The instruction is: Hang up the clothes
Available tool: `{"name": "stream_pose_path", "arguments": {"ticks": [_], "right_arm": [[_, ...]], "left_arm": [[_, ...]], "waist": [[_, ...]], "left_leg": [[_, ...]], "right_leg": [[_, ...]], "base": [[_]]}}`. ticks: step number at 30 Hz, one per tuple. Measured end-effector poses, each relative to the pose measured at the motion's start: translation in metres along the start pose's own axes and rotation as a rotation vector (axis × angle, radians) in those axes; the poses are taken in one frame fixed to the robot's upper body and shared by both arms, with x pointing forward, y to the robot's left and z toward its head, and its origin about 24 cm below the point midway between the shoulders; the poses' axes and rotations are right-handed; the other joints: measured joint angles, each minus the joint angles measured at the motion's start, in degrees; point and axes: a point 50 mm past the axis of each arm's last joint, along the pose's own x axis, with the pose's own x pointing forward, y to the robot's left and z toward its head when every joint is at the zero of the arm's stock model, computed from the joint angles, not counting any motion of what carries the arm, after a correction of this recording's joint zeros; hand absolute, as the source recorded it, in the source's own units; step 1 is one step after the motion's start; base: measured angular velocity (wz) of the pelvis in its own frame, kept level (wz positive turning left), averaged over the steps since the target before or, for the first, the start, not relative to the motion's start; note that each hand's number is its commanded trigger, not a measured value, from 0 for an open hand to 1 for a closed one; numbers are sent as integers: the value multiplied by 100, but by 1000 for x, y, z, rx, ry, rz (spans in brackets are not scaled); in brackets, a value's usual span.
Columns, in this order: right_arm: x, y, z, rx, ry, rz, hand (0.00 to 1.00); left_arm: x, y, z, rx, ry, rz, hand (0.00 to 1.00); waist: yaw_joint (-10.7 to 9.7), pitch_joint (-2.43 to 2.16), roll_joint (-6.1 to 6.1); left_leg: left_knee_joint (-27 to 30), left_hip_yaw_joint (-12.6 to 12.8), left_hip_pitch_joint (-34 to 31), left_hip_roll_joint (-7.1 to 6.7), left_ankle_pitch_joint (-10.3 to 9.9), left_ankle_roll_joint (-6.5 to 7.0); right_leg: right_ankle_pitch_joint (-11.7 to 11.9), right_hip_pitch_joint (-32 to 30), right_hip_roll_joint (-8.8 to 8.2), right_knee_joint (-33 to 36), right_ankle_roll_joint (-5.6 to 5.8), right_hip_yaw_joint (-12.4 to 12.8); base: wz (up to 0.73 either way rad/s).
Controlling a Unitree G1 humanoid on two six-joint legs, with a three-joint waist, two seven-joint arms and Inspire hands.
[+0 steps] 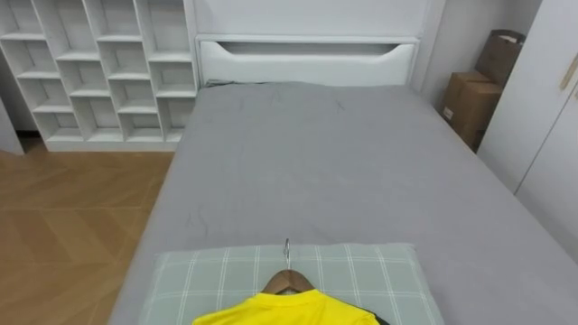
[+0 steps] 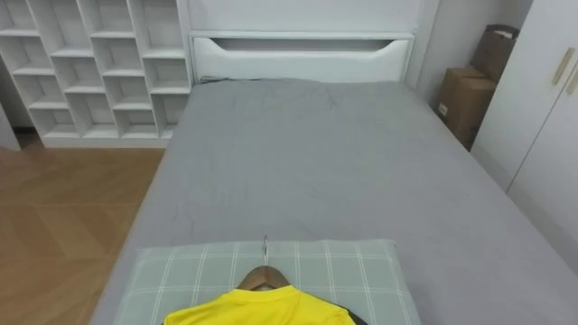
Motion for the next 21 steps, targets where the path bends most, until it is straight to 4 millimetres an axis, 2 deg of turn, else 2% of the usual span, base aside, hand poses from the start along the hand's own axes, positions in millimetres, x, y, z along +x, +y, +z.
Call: {"name": "stream_pose_path", "arguments": {"ticks": [21], "right_arm": [[0, -1, 3, 2, 0, -5, 0]], "left_arm": [[0, 1, 2, -18, -11, 10, 0]], "waist": [[4, 3, -42]], "left_leg": [[8, 0, 7, -47, 0, 1]], "right_leg": [[-105, 13, -13, -1, -1, 56]], "base": [[0]]}}
